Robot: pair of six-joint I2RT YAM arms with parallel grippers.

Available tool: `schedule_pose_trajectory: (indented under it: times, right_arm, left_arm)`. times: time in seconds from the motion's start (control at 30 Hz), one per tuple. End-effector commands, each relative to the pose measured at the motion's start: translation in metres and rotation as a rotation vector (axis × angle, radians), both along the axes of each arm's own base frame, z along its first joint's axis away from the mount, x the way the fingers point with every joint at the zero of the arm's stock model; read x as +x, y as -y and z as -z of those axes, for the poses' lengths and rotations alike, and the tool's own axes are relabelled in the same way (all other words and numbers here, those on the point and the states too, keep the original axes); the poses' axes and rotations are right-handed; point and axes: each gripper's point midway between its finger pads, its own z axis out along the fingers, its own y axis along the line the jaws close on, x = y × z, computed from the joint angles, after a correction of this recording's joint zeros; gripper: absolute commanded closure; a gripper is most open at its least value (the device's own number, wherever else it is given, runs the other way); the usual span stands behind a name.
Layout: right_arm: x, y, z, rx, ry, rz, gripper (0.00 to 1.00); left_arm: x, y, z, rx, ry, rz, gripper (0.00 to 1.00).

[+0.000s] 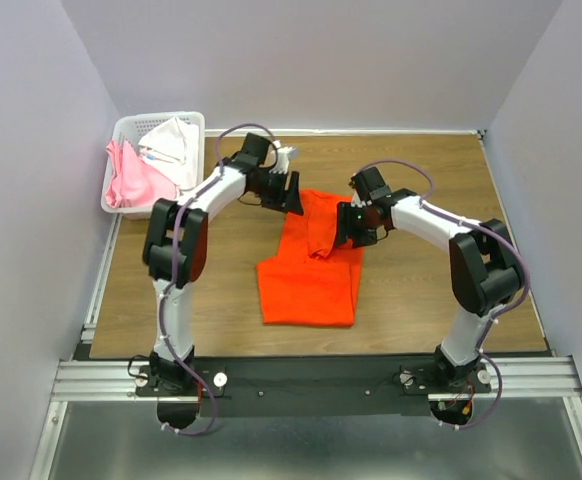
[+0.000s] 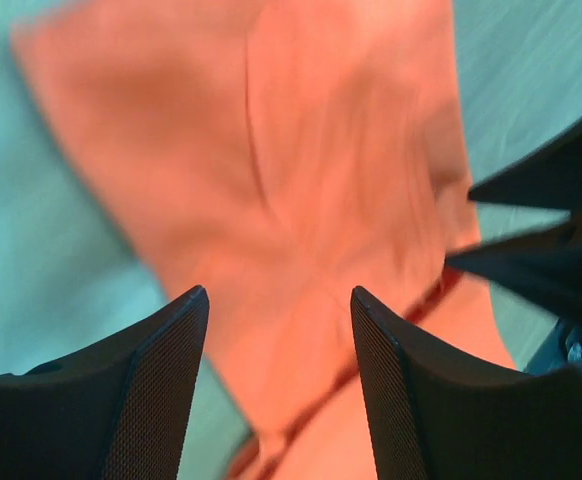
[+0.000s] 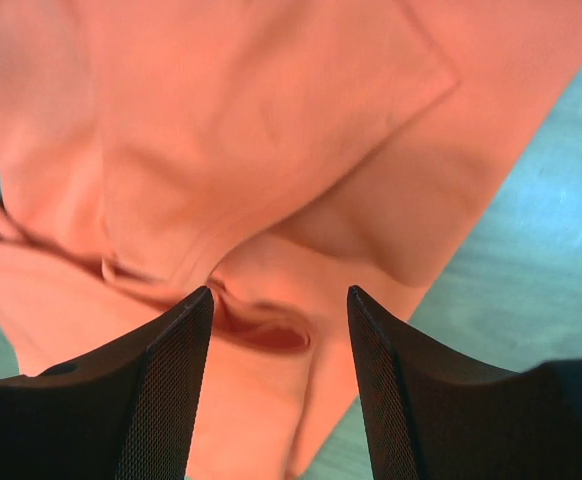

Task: Fold and stack the t-shirts
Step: Fold the tshirt

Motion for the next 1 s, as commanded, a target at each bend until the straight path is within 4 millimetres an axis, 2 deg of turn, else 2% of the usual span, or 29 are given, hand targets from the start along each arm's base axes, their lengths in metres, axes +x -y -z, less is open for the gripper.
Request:
schedule_pose_trajectory:
  times: [0.0,0.03,0.07,0.1,0.17,0.23,0.37,0.43,0.47,0.53,0.57,0.6,0.63,0.7,0.73,0.8,0.83,0.87,0.93,0.97]
  right_arm:
    - [-0.025,-0.002,-0.007,0.046,-0.022,-0.058,0.37]
    - [-0.027,-0.001,-0.01,0.05,-0.017,-0.058,0.37]
    - [-0.031,-0.001,-0.009,0.054,-0.026,-0.057,0.37]
    - [-0.036,0.001,-0.006,0.053,-0.036,-0.057,0.37]
    - [-0.04,0.002,-0.004,0.055,-0.046,-0.048,0.37]
    - [-0.04,0.005,0.0,0.041,-0.049,-0.044,0.37]
    - [-0.03,0.007,0.008,0.003,-0.044,-0.034,0.37]
    - [-0.022,0.006,0.008,-0.008,-0.029,-0.03,0.37]
    - [-0.019,0.006,0.01,-0.013,-0.029,-0.028,0.37]
    - [-0.013,0.005,0.016,-0.028,-0.03,-0.023,0.37]
    - [-0.007,0.003,0.013,-0.025,-0.019,-0.024,0.37]
    - [-0.003,0.002,0.015,-0.029,-0.017,-0.021,0.37]
    - [0.0,0.003,0.02,-0.042,-0.023,-0.014,0.37]
    - [0.01,0.001,0.019,-0.05,-0.008,-0.004,0.37]
    - [0.012,0.001,0.027,-0.063,-0.021,0.003,0.37]
    - [0.021,-0.002,0.025,-0.064,-0.008,0.013,0.37]
    - [0.024,-0.002,0.031,-0.074,-0.016,0.019,0.37]
    - [0.027,-0.002,0.033,-0.078,-0.014,0.021,0.36]
    - [0.036,-0.003,0.032,-0.086,-0.001,0.023,0.36]
    - [0.038,-0.003,0.039,-0.094,-0.008,0.02,0.36]
  left_arm:
    - [-0.021,-0.03,-0.017,0.023,0.052,-0.042,0.32]
    - [-0.038,-0.039,-0.012,0.037,0.031,-0.044,0.31]
    - [-0.046,-0.045,-0.008,0.047,0.023,-0.044,0.31]
    - [-0.061,-0.053,0.005,0.074,-0.011,-0.041,0.3]
    - [-0.069,-0.059,0.001,0.07,0.004,-0.042,0.28]
    - [-0.075,-0.059,0.006,0.053,-0.006,-0.04,0.28]
    - [-0.061,-0.043,-0.001,-0.028,0.001,-0.032,0.28]
    - [-0.047,-0.034,-0.009,-0.066,0.028,-0.023,0.28]
    - [-0.043,-0.032,0.001,-0.065,0.003,-0.025,0.28]
    - [-0.027,-0.024,-0.007,-0.094,0.031,-0.014,0.28]
    - [-0.024,-0.021,0.003,-0.097,0.01,-0.011,0.28]
    - [-0.019,-0.018,0.002,-0.109,0.005,-0.011,0.28]
    - [-0.013,-0.012,-0.007,-0.136,0.019,0.002,0.28]
    - [-0.008,-0.005,-0.005,-0.154,0.014,0.013,0.28]
    - [-0.006,-0.002,-0.001,-0.161,0.008,0.018,0.28]
    - [-0.007,0.004,0.007,-0.181,-0.017,0.032,0.28]
    - [-0.006,0.006,0.008,-0.197,-0.029,0.037,0.28]
    - [-0.006,0.008,0.018,-0.195,-0.049,0.039,0.28]
    - [-0.002,0.013,0.02,-0.199,-0.048,0.044,0.28]
    - [0.0,0.014,0.029,-0.195,-0.062,0.044,0.28]
